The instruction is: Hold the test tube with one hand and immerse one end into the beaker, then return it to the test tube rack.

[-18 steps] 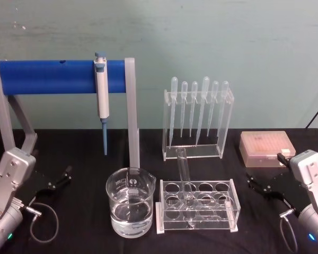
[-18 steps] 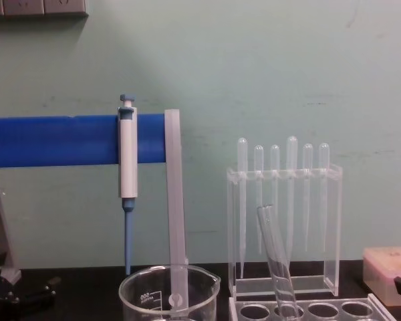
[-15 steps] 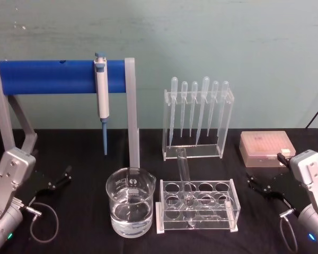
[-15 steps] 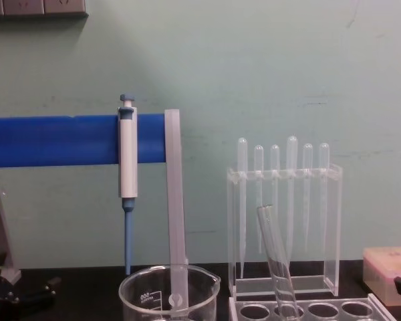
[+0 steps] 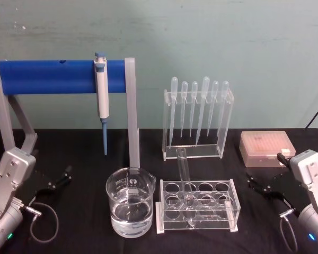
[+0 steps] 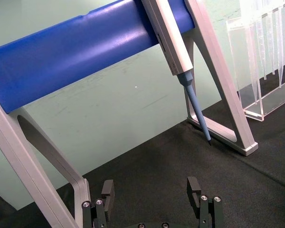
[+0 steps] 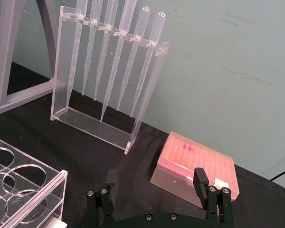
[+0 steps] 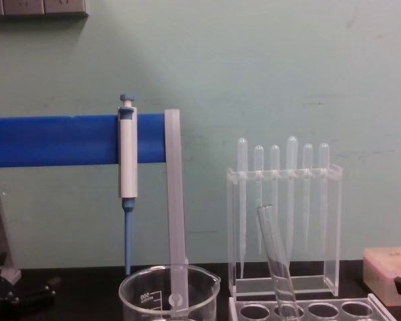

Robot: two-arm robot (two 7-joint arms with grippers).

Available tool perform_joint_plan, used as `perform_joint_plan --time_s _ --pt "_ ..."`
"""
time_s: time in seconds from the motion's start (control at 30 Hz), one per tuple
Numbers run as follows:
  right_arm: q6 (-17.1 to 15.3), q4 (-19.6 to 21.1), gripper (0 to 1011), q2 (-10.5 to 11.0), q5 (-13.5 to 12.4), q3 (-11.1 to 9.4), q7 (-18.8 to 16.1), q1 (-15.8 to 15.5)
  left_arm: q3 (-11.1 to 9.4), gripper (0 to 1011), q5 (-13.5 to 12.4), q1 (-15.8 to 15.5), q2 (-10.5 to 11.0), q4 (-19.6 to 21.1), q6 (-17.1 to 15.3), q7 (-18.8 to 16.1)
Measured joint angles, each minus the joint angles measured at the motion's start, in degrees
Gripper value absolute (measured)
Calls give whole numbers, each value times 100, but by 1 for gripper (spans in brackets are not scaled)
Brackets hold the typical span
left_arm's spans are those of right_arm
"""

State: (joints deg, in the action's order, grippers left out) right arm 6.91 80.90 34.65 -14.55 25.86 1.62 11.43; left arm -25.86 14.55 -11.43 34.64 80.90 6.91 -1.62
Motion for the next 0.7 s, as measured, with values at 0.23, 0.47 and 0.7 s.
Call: perform_joint_plan --time_s 0.23,0.47,0.7 --pt "0 0 1000 0 0 0 0 0 0 1000 0 0 0 0 0 0" --pt "0 0 1000 0 0 0 0 0 0 1000 0 0 0 0 0 0" --pt "0 0 1000 0 0 0 0 0 0 1000 0 0 0 0 0 0"
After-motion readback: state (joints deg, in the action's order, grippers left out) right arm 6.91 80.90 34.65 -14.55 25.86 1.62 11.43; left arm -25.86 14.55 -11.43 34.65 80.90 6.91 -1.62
